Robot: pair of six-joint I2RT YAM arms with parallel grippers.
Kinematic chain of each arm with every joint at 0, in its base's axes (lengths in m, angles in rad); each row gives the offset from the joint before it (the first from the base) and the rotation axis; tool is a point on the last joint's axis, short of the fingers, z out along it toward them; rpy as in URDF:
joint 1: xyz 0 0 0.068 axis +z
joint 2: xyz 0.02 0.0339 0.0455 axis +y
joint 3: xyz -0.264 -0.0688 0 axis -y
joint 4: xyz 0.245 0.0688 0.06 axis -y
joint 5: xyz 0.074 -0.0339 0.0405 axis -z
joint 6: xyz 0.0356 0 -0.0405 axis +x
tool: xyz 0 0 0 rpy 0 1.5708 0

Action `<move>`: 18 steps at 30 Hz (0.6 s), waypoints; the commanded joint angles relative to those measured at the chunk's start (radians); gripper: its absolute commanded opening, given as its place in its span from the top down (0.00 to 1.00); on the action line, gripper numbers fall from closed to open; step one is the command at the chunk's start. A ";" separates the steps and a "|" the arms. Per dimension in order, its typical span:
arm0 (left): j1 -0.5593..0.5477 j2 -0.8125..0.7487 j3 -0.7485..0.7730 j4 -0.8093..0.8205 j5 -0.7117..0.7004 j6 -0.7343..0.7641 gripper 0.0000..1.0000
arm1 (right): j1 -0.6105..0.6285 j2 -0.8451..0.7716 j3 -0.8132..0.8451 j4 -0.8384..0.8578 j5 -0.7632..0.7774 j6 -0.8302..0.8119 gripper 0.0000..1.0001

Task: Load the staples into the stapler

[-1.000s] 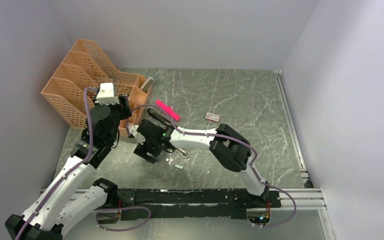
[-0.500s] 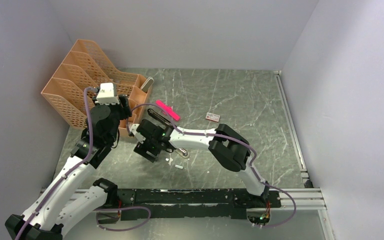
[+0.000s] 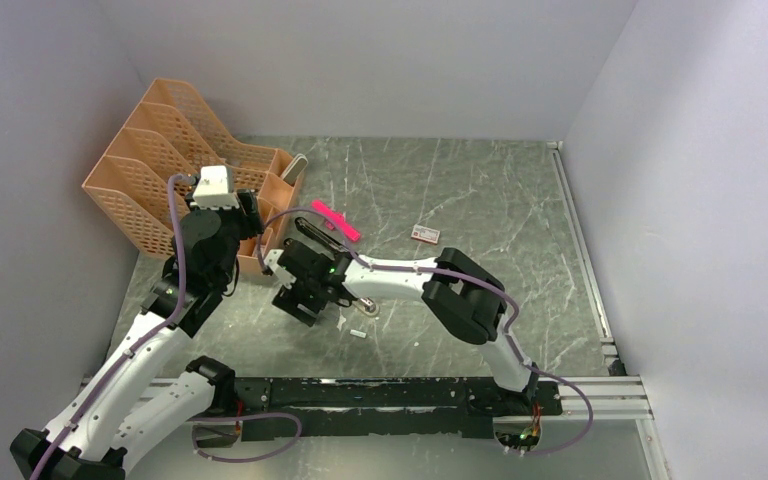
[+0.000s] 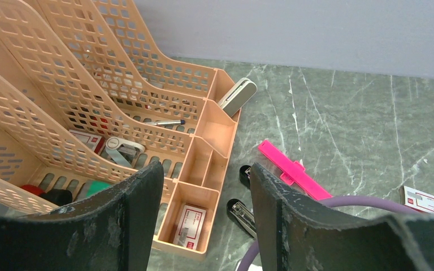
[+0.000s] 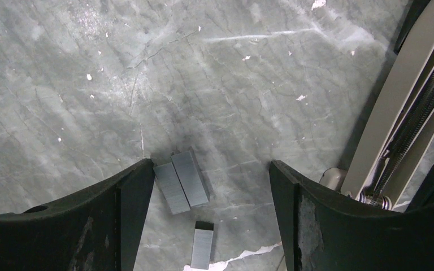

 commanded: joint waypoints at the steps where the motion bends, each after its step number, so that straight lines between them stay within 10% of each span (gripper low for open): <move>1: 0.011 -0.005 0.028 -0.004 0.013 0.002 0.38 | -0.008 -0.018 -0.041 -0.066 0.016 -0.016 0.22; 18: 0.011 -0.001 0.028 -0.004 0.018 0.002 0.37 | -0.017 -0.043 -0.064 -0.057 -0.013 -0.021 0.22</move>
